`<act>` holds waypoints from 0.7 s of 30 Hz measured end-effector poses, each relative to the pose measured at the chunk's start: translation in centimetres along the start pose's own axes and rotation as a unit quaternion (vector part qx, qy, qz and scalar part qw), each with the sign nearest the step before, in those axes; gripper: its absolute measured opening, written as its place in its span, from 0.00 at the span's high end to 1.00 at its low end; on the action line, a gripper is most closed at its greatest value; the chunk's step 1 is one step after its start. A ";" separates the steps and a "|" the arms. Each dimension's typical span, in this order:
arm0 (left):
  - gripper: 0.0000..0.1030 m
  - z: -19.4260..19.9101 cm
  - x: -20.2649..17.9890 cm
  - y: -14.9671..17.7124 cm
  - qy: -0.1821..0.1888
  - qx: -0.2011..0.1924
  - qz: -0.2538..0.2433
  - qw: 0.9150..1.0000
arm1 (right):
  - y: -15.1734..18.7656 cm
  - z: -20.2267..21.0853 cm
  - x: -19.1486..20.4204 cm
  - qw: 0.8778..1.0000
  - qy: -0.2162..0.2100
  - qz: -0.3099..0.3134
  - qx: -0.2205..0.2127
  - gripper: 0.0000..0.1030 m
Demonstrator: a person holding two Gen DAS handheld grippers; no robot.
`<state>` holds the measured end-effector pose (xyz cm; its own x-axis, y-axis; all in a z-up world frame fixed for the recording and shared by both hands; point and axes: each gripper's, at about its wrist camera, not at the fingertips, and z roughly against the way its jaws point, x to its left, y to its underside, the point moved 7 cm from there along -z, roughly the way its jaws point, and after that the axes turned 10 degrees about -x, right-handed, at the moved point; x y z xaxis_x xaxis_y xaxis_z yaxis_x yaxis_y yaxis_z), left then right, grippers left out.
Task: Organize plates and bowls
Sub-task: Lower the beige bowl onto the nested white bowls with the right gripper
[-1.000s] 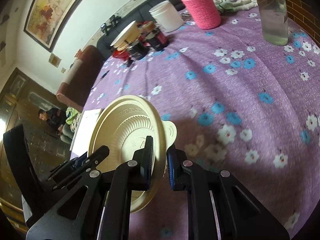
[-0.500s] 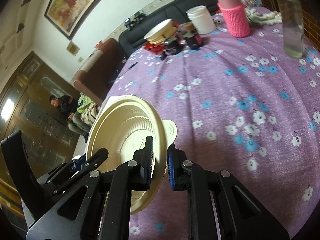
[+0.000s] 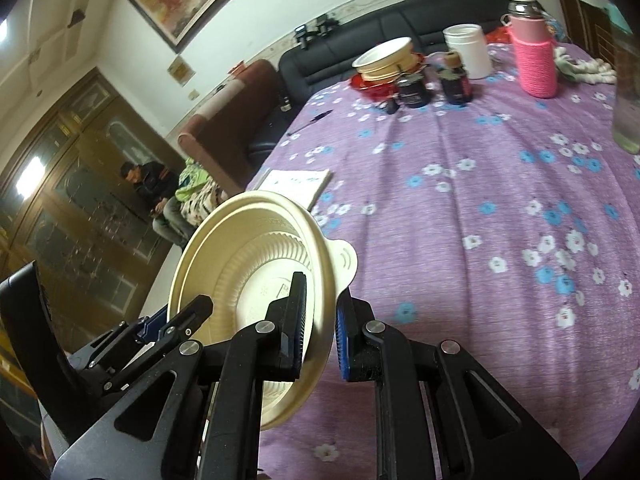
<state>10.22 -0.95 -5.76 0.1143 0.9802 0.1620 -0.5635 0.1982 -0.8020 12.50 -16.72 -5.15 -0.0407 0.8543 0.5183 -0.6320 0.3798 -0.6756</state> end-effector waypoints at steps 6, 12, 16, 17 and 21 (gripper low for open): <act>0.84 0.2 3.0 0.7 -0.024 0.001 0.019 1.000 | 1.0 -1.6 3.1 0.999 -0.015 0.024 0.016 0.88; 0.83 0.1 5.7 1.4 -0.043 0.005 0.034 0.998 | 2.0 -3.1 5.8 0.998 -0.028 0.043 0.032 0.88; 0.83 0.0 7.4 2.1 -0.055 0.008 0.043 0.998 | 2.9 -4.0 7.3 0.997 -0.037 0.054 0.046 0.88; 0.83 0.0 7.8 2.3 -0.059 0.009 0.044 0.997 | 3.1 -4.2 7.6 0.996 -0.038 0.057 0.050 0.88; 0.83 -0.3 9.1 2.9 -0.067 0.014 0.054 0.996 | 4.3 -5.1 8.9 0.995 -0.044 0.065 0.064 0.88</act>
<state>9.81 8.52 -6.81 -0.0572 0.9866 0.1527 -0.5889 0.0901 -0.8032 13.41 -5.72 -6.13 -0.1926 0.8567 0.4785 -0.7097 0.2151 -0.6708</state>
